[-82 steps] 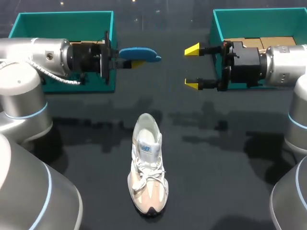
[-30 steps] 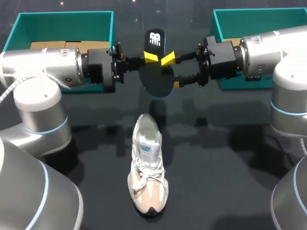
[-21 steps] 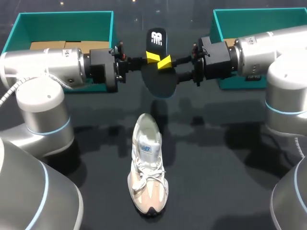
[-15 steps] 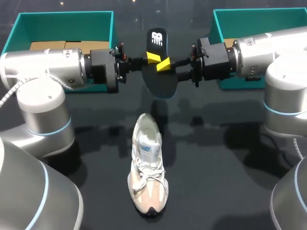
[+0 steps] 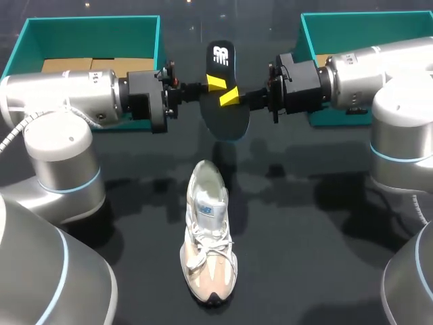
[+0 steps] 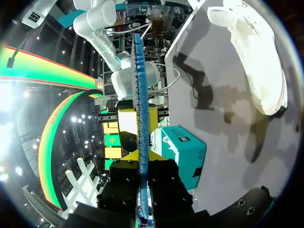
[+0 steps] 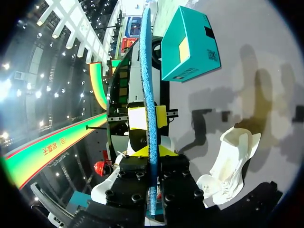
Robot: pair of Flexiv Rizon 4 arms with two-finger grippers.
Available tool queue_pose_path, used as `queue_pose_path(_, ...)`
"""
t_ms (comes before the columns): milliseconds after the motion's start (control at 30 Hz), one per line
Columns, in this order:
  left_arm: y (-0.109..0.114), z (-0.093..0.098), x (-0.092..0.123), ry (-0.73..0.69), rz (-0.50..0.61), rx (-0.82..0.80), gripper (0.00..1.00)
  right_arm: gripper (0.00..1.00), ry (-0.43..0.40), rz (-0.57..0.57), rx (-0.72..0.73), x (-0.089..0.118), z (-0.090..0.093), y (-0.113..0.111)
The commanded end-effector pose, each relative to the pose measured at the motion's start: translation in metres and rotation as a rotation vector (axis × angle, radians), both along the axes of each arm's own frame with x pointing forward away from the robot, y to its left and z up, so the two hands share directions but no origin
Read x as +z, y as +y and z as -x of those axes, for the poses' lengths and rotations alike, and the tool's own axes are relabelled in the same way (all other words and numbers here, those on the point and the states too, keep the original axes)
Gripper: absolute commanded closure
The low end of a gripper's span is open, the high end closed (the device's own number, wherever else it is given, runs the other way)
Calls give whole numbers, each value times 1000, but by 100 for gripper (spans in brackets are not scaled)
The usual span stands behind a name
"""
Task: Take the shoe out of the shoebox, open the shoe tongue, remove and reinsert the insole, then place the shoe into the shoebox
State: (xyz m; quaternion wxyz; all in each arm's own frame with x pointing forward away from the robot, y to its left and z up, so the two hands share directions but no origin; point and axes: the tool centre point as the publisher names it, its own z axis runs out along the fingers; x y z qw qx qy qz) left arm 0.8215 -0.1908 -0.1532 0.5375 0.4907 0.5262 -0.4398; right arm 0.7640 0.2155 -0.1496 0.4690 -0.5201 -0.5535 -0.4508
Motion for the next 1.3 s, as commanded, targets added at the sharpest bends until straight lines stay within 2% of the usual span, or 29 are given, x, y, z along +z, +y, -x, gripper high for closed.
queue_pose_path(33, 0, 4, -1, 18, -19, -6, 51, 100, -9, 1, -7, 0, 0, 2)
queue_pose_path(67, 2, 6, 1, 30, -24, -14, 0, 100, -15, 1, -11, 1, 0, 1)
queue_pose_path(267, 31, 24, 7, 180, -139, -38, 0, 100, -61, 7, -33, -1, 1, -12)
queue_pose_path(367, 50, 37, -1, 252, -352, -59, 0, 100, -110, 11, -28, -2, 1, -18)
queue_pose_path(433, 50, 37, -1, 252, -352, -59, 0, 100, -129, 12, -25, -5, -1, -24)
queue_pose_path(867, 50, 37, -1, 252, -352, -59, 0, 100, -129, 12, -25, -5, -1, -24)
queue_pose_path(900, 50, 37, -1, 252, -352, -59, 0, 100, -133, 7, -37, -8, -7, -25)
queue_pose_path(1000, 55, 32, -8, 346, -449, -48, 0, 100, -147, -18, -51, -14, -12, -26)
queue_pose_path(1133, 69, 26, -11, 508, -483, -64, 0, 100, -197, -43, -50, -25, -16, -26)
queue_pose_path(1300, 93, 28, -11, 729, -535, -37, 0, 100, -262, -64, -60, -33, -25, -33)
